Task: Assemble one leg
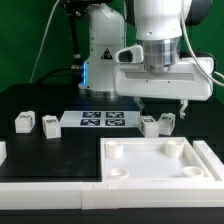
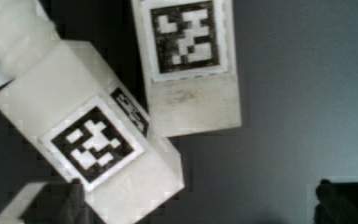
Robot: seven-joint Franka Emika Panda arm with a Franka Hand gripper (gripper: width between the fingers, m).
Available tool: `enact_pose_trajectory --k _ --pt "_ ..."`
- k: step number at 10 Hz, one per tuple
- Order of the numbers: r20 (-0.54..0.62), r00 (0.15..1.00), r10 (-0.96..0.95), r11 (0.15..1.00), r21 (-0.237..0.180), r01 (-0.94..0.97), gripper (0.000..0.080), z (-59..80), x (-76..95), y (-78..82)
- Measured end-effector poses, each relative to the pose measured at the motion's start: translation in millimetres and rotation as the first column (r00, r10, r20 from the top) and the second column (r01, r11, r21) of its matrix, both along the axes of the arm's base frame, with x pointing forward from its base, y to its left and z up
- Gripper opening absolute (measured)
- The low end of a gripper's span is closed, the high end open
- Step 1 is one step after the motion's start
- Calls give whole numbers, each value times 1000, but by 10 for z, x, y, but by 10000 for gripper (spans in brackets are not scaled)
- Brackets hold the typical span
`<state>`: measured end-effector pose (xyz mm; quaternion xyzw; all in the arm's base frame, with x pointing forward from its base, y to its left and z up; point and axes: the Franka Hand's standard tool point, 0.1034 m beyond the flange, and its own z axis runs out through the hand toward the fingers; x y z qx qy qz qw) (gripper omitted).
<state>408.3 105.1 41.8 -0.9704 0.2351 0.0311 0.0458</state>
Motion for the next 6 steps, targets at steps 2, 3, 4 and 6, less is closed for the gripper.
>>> enact_pose_trajectory --k 2,3,4,6 --pt "6 1000 10 1000 4 -10 649 6 21 -5" --pt "7 1000 23 1000 4 -23 649 -22 -54 54" --pt "11 999 42 999 3 -42 649 -45 -132 121" --pt "5 997 72 997 3 -72 649 -65 -213 205"
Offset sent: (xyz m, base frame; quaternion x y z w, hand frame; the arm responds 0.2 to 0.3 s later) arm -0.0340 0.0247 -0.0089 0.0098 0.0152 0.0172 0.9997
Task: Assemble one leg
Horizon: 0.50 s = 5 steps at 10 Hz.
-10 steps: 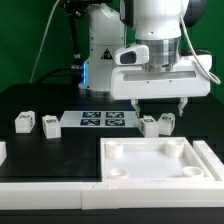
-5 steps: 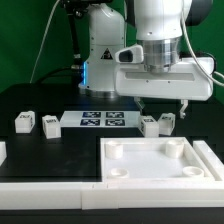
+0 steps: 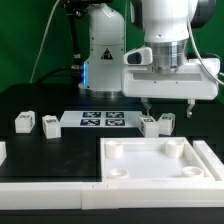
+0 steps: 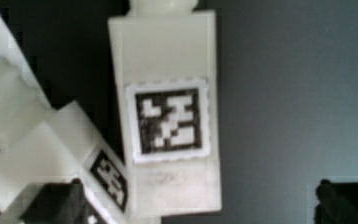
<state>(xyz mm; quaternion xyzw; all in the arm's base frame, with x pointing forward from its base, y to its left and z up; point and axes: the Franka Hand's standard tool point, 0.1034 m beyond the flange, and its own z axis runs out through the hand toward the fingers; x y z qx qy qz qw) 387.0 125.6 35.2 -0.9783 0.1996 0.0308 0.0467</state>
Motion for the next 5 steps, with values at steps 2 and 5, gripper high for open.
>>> enact_pose_trajectory --k 2,5 --pt "-30 999 22 1000 6 -22 649 -1 -5 -18" --pt "-201 975 91 995 55 -82 649 11 -71 -94"
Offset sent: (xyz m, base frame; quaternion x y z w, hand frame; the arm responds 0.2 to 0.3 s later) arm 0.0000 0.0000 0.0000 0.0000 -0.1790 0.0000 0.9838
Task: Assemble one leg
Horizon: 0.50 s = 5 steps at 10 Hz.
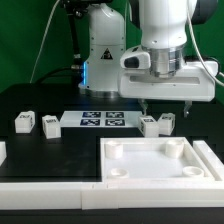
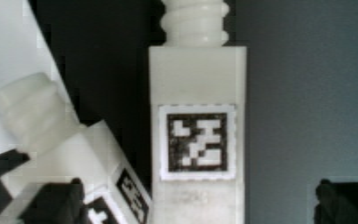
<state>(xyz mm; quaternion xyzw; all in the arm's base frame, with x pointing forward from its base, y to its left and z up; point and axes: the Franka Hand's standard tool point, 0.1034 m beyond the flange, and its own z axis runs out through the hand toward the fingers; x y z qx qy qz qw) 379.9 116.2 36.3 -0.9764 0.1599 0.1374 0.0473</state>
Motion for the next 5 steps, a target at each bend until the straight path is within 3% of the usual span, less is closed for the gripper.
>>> enact_pose_trajectory --k 3,5 --pt "-239 971 22 998 67 -6 649 21 -28 -1" --pt "-437 898 60 992 128 -4 649 23 -80 -18"
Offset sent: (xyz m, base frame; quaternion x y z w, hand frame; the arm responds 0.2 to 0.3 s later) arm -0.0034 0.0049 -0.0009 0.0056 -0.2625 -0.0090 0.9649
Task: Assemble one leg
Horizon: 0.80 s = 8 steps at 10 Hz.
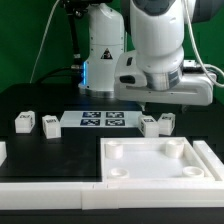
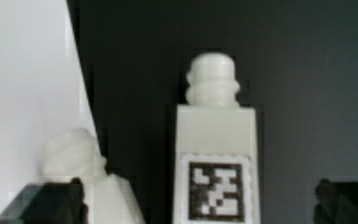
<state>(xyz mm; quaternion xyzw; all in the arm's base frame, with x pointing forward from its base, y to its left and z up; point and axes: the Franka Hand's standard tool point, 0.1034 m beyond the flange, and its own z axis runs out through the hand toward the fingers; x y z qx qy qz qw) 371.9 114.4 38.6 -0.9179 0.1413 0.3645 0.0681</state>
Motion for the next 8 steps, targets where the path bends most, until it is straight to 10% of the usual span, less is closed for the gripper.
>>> enact_pose_trajectory --k 3,8 --pt "-255 966 30 998 62 -14 649 -3 -66 22" --pt "-260 964 57 997 63 -42 649 -85 -67 171"
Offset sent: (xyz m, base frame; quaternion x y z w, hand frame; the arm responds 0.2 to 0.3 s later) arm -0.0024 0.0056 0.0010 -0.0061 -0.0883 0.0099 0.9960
